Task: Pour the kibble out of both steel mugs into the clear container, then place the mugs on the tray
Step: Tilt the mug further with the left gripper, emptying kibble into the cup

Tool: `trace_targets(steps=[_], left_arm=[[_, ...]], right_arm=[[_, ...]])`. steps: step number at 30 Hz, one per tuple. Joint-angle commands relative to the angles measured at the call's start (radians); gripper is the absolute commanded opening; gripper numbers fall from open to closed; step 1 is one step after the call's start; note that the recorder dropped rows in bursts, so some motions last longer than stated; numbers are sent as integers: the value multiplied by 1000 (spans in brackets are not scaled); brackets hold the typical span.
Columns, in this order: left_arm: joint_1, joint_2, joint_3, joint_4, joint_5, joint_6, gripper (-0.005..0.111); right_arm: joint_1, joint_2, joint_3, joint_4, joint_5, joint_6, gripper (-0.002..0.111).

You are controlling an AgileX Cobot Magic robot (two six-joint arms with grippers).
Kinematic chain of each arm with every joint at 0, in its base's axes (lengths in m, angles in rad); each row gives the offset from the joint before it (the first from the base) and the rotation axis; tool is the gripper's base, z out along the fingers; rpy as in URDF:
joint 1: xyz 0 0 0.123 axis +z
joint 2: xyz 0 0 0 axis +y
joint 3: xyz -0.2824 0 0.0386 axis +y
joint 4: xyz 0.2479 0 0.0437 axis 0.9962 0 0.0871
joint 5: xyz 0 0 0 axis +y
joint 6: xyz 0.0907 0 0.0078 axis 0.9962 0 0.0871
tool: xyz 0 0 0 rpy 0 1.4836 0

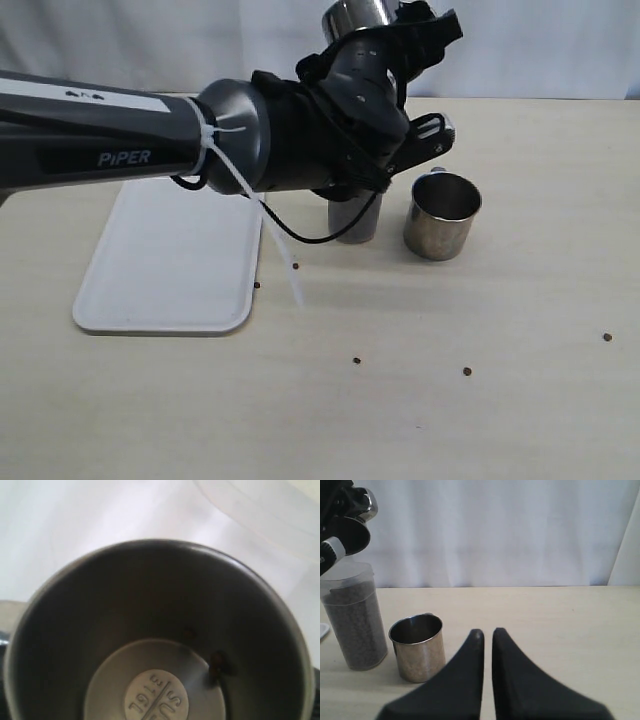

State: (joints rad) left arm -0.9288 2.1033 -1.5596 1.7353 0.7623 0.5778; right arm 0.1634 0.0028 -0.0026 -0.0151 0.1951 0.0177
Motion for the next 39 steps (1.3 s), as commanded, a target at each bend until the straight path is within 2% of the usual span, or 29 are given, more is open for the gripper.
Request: trace_targets(steps=[1, 10, 16, 21, 23, 25, 28, 30, 32, 35, 39], left_arm=[[-3, -3, -11, 9, 57, 30, 0], [-3, 14, -13, 9, 55, 22, 0], [-5, -1, -16, 9, 149, 18, 0], [-7, 9, -16, 2, 99, 15, 0], [-14, 15, -16, 9, 123, 22, 0], [-18, 10, -16, 9, 159, -10, 0], [-25, 0, -20, 9, 143, -62, 0], [-25, 3, -20, -14, 125, -18, 0], [-25, 11, -20, -36, 191, 61, 0], [-25, 3, -20, -15, 235, -41, 0], [-25, -21, -20, -56, 227, -59, 0]], right_arm=[[3, -3, 3, 0, -9, -2, 5], [3, -3, 3, 0, -9, -2, 5], [3, -3, 3, 0, -9, -2, 5], [3, -3, 3, 0, -9, -2, 5], [3, -3, 3, 0, -9, -2, 5], [3, -3, 3, 0, -9, -2, 5], [3, -3, 3, 0, -9, -2, 5], [3, -3, 3, 0, -9, -2, 5], [3, -3, 3, 0, -9, -2, 5], [3, -3, 3, 0, -9, -2, 5], [3, -3, 3, 0, -9, -2, 5]])
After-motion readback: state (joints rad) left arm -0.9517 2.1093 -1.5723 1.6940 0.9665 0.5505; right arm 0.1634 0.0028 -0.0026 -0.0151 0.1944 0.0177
